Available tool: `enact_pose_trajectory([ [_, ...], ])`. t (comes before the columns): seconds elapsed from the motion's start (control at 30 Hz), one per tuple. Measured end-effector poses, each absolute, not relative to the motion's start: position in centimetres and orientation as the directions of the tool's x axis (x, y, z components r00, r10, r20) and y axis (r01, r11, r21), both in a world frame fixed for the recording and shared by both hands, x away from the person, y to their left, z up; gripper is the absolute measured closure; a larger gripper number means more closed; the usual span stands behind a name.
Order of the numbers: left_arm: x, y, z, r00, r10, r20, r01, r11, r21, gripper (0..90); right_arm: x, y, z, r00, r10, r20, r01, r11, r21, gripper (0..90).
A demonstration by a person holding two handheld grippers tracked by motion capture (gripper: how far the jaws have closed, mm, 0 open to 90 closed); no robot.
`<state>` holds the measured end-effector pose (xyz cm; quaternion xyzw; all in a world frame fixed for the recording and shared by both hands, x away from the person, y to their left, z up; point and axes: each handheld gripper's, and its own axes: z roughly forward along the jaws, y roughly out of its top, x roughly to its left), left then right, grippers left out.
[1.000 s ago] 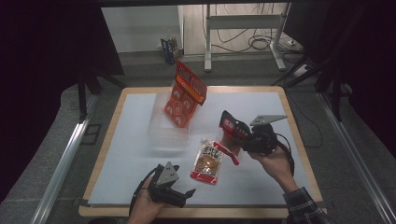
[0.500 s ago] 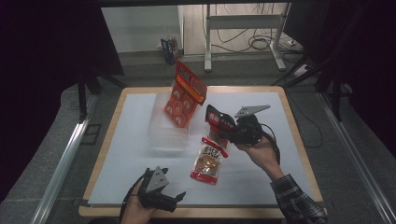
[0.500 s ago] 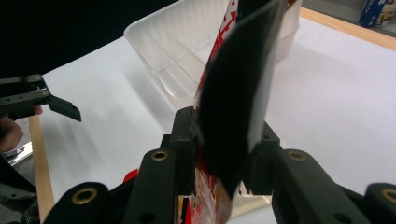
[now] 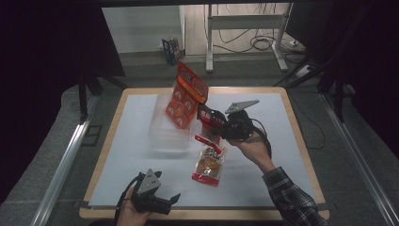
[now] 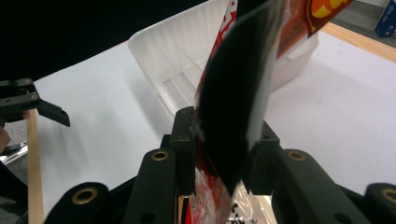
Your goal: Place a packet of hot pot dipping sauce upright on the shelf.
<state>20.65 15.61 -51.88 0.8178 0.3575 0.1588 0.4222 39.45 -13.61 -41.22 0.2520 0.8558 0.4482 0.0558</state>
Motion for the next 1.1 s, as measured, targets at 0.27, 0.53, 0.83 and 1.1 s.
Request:
enact_pose_trajectory([
  [0.27,20.6,15.6,-51.9,0.694,0.719,-0.041,0.453,-0.391,0.801,0.7,40.7,-12.0,-41.5,-0.879,0.463,0.117,0.366,0.495,0.788,68.9],
  [0.53,20.6,15.5,-51.9,0.695,0.718,-0.038,0.453,-0.396,0.799,0.7,41.8,-10.6,-41.7,-0.887,0.452,0.096,0.35,0.52,0.78,68.9],
  [0.83,20.6,15.6,-52.0,0.694,0.719,-0.033,0.455,-0.402,0.795,0.7,42.7,-8.9,-42.4,-0.898,0.433,0.085,0.339,0.553,0.761,68.9],
  [1.1,20.6,15.5,-52.0,0.694,0.719,-0.031,0.455,-0.405,0.793,0.7,43.5,-7.4,-42.8,-0.902,0.422,0.088,0.339,0.567,0.75,69.0],
])
